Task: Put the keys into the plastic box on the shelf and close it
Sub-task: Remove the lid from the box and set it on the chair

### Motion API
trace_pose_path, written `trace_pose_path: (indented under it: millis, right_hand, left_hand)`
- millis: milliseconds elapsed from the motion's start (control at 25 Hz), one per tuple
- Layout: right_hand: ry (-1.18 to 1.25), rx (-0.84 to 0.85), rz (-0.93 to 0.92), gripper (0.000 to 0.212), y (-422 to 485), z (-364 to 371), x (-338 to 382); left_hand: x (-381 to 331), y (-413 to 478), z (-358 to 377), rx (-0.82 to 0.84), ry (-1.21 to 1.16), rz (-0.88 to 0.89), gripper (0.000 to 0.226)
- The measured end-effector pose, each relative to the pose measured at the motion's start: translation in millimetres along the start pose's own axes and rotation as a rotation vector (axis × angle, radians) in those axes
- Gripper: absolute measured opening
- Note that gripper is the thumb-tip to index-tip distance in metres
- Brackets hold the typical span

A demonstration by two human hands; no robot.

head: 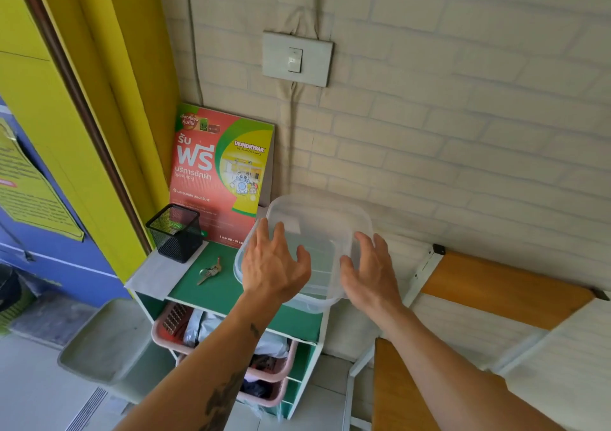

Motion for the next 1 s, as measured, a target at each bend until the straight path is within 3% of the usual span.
trace_pose_path:
  millis: [200, 400, 720, 1000]
  right_hand:
    - [-0.045, -0.053, -0.019, 0.056, -39.9, -35.0, -41.8]
    - [-0.124, -0.114, 0.043, 0.051, -102.0, -80.8, -130.5]
    - [-0.171, -0.007, 0.239, 0.052, -185.7, -96.9, -299.7]
    - [-0.183, 0.104, 0.395, 0.051, -192.2, -29.3, -407.9]
  left_hand:
    - [-49.3, -49.9, 22.1, -0.027, -0.024, 0.007, 0.068]
    - [-132.6, -114.2, 85.8, -0.016, -0.042, 0.054, 0.068]
    - [-212.2, -171.7, 223.8, 0.265, -0.065, 0.076, 0.058]
    - [-201.4, -159.4, 344.2, 0.492, -0.024, 0.041, 0.054]
Point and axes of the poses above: each hand's wrist, its own y-axis towards the middle knuckle, its own z-axis out of the palm, x = y × z, the point moved 2 cm from there along y, towards the middle knuckle, and after that the axes turned 15 degrees about x, right-handed, at the moved point
